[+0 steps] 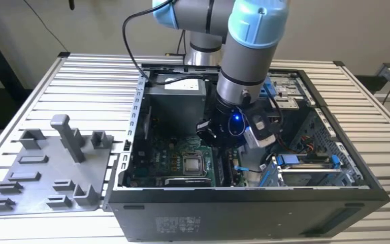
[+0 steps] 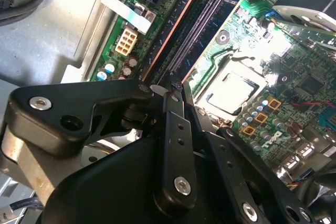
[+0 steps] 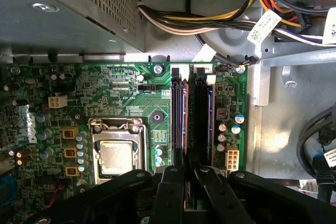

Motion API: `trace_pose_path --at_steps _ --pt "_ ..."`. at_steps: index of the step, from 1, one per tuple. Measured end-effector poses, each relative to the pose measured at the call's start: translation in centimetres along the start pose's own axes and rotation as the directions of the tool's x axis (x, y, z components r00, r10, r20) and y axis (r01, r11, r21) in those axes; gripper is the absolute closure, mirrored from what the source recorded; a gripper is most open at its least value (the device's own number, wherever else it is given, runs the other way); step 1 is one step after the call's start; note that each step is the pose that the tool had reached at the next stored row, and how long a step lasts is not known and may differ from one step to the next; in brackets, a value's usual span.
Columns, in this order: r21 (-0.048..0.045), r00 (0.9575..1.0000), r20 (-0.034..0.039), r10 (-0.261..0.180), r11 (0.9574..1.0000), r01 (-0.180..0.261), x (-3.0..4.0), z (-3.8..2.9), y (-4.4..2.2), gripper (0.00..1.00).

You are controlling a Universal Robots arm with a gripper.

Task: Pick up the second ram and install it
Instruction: 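Insert the second ram into the second slot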

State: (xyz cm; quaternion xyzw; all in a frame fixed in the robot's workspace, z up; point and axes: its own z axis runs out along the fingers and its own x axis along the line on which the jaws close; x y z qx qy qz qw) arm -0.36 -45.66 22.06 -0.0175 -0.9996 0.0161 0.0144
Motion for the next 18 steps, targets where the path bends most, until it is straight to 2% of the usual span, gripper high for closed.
trace_pose_path --at_steps 5,11,18 --pt "0.0018 1.0000 0.0003 -0.006 1.0000 0.006 0.00 0.00 0.06 0.86" --pt "0.0027 0.9993 0.0014 -0.037 0.9993 0.037 0.00 0.03 0.07 0.86" --pt "0.0022 0.9991 0.0016 -0.043 0.9991 0.043 0.00 0.37 0.08 0.86"
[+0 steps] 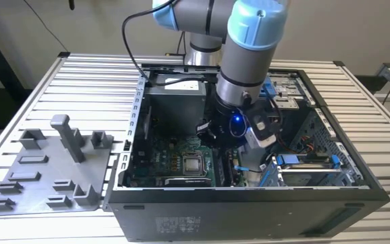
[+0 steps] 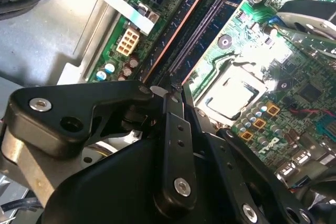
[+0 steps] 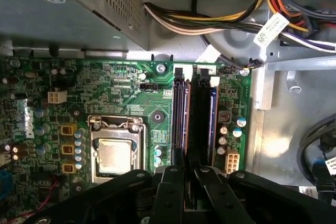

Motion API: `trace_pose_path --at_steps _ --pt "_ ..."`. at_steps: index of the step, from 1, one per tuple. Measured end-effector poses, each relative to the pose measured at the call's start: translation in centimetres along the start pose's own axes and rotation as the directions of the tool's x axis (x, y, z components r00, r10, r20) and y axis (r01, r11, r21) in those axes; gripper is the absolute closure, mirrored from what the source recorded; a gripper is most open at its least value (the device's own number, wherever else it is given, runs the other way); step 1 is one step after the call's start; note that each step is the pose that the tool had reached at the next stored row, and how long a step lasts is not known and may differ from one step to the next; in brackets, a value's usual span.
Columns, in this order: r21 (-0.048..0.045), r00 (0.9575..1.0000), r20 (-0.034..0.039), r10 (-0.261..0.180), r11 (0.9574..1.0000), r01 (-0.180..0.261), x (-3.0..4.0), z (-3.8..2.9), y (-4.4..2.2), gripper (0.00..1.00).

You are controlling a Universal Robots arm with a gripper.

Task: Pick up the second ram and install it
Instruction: 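Insert the second ram into the second slot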

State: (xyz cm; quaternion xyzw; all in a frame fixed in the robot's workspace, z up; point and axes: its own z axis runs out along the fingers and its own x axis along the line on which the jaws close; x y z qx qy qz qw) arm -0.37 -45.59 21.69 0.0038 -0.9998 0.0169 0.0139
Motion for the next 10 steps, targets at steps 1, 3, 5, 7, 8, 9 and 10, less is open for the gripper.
trace_pose_path --at_steps 1,3,5,7,8,9,10 --pt "0.0001 1.0000 -0.0001 0.000 1.0000 0.000 0.00 0.04 0.00 0.86" --pt "0.0002 1.0000 -0.0001 0.000 1.0000 0.000 0.00 0.06 0.00 0.86" --pt "0.0000 1.0000 0.0000 0.000 1.0000 0.000 0.00 0.08 0.00 0.86" --pt "-0.0002 1.0000 0.0000 0.000 1.0000 0.000 0.00 0.08 0.00 0.86" --pt "-0.0001 1.0000 0.0000 0.000 1.0000 0.000 0.00 0.09 0.00 0.86" --pt "-0.0012 1.0000 0.0000 0.000 1.0000 0.000 0.00 0.11 0.02 0.86" --pt "-0.0014 1.0000 0.0001 0.000 1.0000 0.000 -0.01 0.13 0.03 0.84"
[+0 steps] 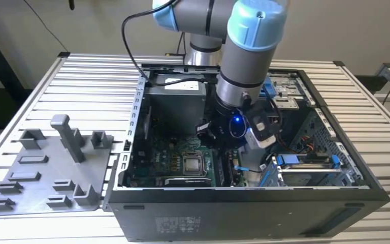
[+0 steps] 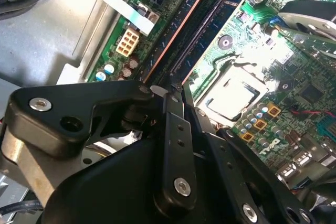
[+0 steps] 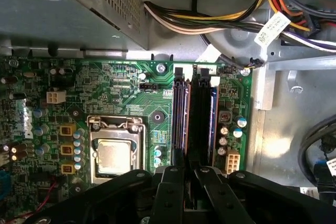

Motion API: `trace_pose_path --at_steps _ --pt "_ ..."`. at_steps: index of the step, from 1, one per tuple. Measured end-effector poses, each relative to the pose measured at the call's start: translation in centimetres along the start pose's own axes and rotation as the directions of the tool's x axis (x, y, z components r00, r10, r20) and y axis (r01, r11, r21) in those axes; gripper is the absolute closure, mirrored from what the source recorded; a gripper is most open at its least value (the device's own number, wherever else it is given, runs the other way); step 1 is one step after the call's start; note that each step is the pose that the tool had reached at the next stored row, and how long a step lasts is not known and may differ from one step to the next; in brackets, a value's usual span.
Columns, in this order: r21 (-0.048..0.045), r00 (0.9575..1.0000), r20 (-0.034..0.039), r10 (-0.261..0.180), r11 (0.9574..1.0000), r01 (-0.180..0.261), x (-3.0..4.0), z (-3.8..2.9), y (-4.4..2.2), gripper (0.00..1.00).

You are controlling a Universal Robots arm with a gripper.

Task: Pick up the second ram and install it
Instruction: 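Insert the second ram into the second slot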

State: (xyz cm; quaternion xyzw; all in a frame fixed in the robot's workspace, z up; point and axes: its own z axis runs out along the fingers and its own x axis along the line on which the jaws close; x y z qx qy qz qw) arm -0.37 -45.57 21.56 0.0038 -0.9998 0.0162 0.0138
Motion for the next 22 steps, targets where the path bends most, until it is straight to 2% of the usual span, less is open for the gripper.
trace_pose_path --at_steps 1,2,5,10,11,15,16,17,22 --pt "0.0005 1.0000 0.0000 0.000 1.0000 0.000 0.00 -0.01 0.00 0.84" --pt "0.0007 1.0000 0.0000 0.000 1.0000 0.000 0.00 -0.01 -0.01 0.78" --pt "0.0012 1.0000 -0.0002 0.000 1.0000 0.000 0.01 -0.16 -0.03 0.78" --pt "0.0006 1.0000 -0.0007 0.001 1.0000 -0.001 0.07 -2.18 -0.09 0.78" --pt "0.0003 1.0000 -0.0006 0.001 1.0000 -0.001 0.07 -2.30 -0.09 0.78" --pt "0.0002 1.0000 -0.0006 0.001 1.0000 -0.001 0.07 -2.33 -0.09 0.80" --pt "0.0004 1.0000 -0.0006 0.001 1.0000 -0.001 0.07 -2.34 -0.09 0.87" --pt "0.0002 1.0000 -0.0006 0.001 1.0000 -0.001 0.07 -2.35 -0.09 0.89" --pt "0.0003 1.0000 -0.0006 0.001 1.0000 -0.001 0.07 -2.42 -0.10 0.89"
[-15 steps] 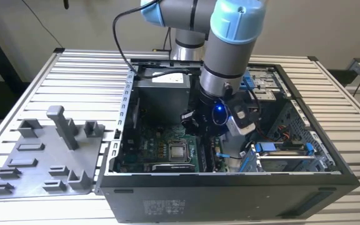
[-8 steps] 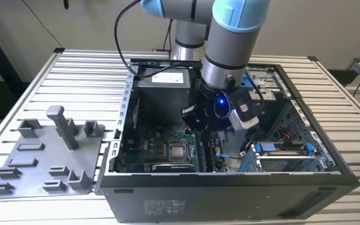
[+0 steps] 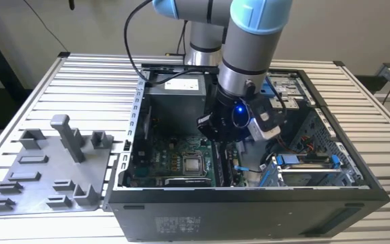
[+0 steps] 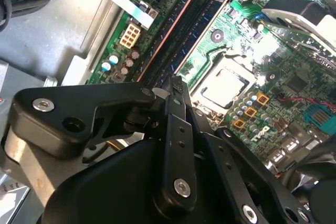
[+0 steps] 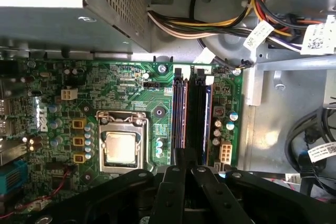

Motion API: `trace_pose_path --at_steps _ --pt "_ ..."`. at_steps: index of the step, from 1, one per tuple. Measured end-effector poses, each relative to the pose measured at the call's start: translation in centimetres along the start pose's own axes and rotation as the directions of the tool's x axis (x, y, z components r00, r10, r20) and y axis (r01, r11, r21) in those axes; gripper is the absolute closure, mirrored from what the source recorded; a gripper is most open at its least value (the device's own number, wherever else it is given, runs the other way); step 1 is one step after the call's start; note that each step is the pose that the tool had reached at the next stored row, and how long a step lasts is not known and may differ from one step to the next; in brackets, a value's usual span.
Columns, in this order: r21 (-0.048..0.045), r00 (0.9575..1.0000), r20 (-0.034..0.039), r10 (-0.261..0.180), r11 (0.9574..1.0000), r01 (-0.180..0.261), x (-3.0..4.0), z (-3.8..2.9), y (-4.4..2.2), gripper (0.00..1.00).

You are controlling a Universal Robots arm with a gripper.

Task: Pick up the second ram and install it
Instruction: 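Press down the second ram until it locks into place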

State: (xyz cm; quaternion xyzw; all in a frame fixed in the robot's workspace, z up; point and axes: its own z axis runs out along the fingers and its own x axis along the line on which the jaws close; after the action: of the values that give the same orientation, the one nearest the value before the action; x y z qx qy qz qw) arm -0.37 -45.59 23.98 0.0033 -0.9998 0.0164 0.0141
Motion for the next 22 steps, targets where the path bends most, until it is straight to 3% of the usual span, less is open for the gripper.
trace_pose_path --at_steps 13,17,22 --pt "0.0003 1.0000 0.0002 -0.008 1.0000 0.008 0.00 -0.12 0.00 0.89" --pt "0.0020 0.9977 0.0022 -0.067 0.9977 0.067 0.00 -0.12 0.00 0.89" --pt "0.0049 0.9877 0.0048 -0.156 0.9877 0.156 0.01 -0.12 -0.01 0.89"
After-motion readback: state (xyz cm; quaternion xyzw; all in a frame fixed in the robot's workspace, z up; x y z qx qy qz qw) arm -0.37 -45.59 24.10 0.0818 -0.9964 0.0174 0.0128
